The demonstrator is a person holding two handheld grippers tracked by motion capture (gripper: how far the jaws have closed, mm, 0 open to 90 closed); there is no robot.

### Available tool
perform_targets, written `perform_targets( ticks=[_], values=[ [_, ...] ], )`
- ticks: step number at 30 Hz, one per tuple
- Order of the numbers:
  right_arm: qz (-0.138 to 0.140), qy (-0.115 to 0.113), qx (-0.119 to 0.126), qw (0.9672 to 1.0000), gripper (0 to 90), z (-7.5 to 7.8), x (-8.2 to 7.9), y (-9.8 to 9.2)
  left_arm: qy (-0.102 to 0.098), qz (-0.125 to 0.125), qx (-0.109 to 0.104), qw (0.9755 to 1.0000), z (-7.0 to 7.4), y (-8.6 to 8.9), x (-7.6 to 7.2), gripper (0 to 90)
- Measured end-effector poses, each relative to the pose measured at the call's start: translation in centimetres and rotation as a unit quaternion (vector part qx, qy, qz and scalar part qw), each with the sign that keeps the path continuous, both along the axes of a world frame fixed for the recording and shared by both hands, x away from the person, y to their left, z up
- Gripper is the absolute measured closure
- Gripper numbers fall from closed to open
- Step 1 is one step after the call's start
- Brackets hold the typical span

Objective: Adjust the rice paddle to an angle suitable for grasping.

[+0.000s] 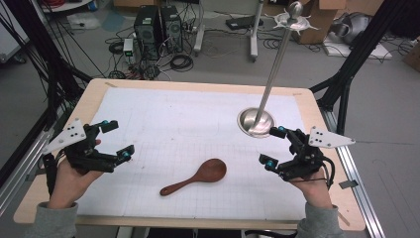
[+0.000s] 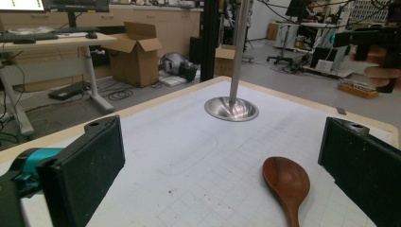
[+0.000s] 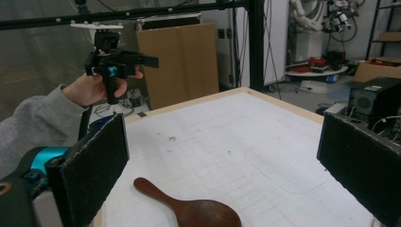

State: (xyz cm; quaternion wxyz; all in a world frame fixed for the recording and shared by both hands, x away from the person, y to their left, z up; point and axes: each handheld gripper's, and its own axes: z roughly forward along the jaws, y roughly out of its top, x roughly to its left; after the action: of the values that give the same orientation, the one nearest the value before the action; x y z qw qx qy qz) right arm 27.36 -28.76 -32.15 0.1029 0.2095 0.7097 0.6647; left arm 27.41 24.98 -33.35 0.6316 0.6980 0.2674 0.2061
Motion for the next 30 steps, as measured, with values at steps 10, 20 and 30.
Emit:
perform_targets(
  ticks=[10,20,30],
  values=[
    [0.039,0.011,-0.026,0.9988,5.6,-0.4,0.5,2.1,-0.002,0.004,0.005,1.0000,-0.2,0.2,-0.2,1.8],
    [0.049,0.018,-0.058,0.9970,24.3,-1.0,1.4,3.9,0.006,0.009,0.010,0.9999,-0.7,0.5,-0.2,1.8],
    [0.062,0.017,-0.101,0.9928,46.8,-1.8,1.6,6.1,0.015,0.010,0.020,0.9996,-1.0,0.5,-0.1,1.8]
  ],
)
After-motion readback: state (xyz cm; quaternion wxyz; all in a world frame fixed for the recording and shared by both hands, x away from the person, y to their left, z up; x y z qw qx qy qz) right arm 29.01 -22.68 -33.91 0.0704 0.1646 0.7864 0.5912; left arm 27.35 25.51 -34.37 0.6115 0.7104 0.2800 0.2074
